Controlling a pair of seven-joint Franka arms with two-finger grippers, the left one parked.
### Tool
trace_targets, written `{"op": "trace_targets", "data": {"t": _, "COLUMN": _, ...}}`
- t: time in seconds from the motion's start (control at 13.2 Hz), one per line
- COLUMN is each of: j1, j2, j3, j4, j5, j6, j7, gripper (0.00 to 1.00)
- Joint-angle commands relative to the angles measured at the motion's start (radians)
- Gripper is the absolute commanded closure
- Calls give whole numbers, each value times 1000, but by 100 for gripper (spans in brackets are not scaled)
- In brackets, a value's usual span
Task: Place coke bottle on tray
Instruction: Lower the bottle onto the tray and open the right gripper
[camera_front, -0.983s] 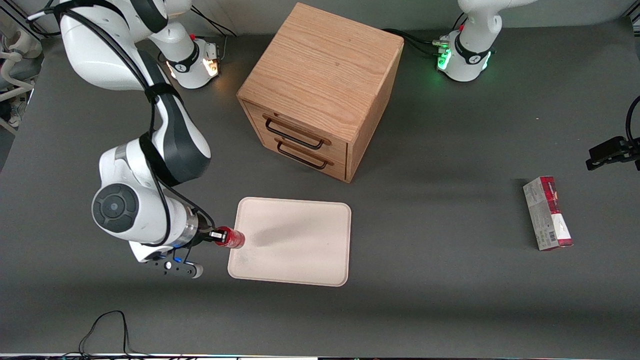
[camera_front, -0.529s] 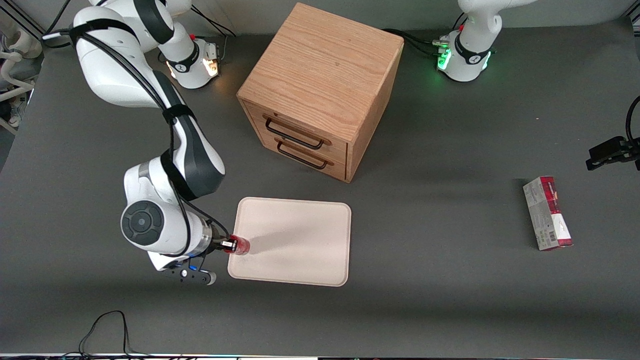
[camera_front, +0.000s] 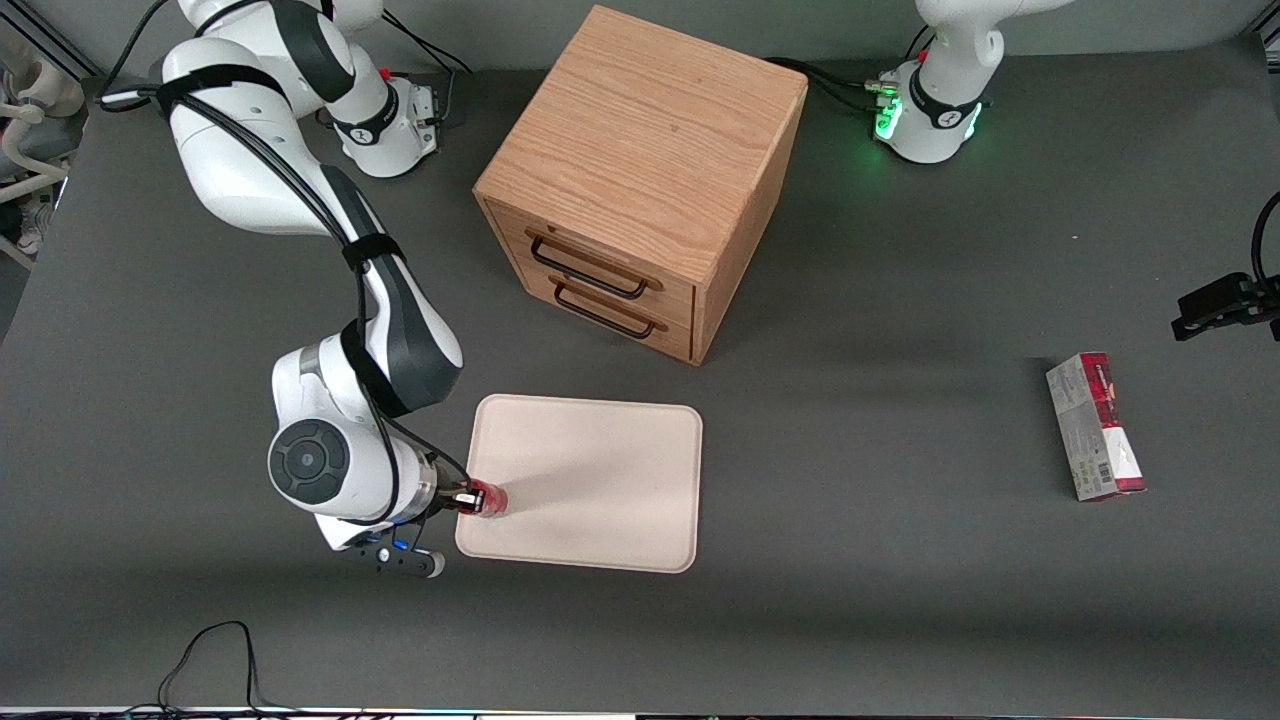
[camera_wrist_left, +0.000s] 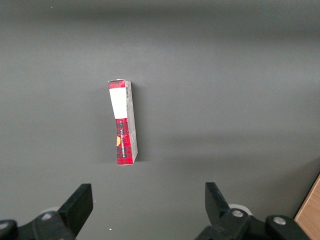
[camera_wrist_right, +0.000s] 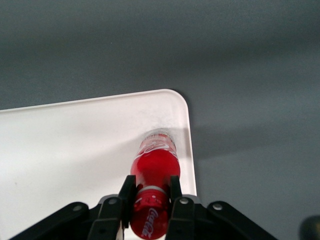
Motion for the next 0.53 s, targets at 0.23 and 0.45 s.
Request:
{"op": "trace_targets", "data": {"t": 0.23, "j1": 15, "j2": 16, "j3": -9, "j4": 37, "j5": -21, "j6": 5, "j7": 21, "gripper": 0}}
{"op": "trace_targets", "data": {"t": 0.45, "j1": 15, "j2": 16, "j3": -9, "j4": 37, "j5": -28, "j6": 11, "j7": 23, "gripper": 0}}
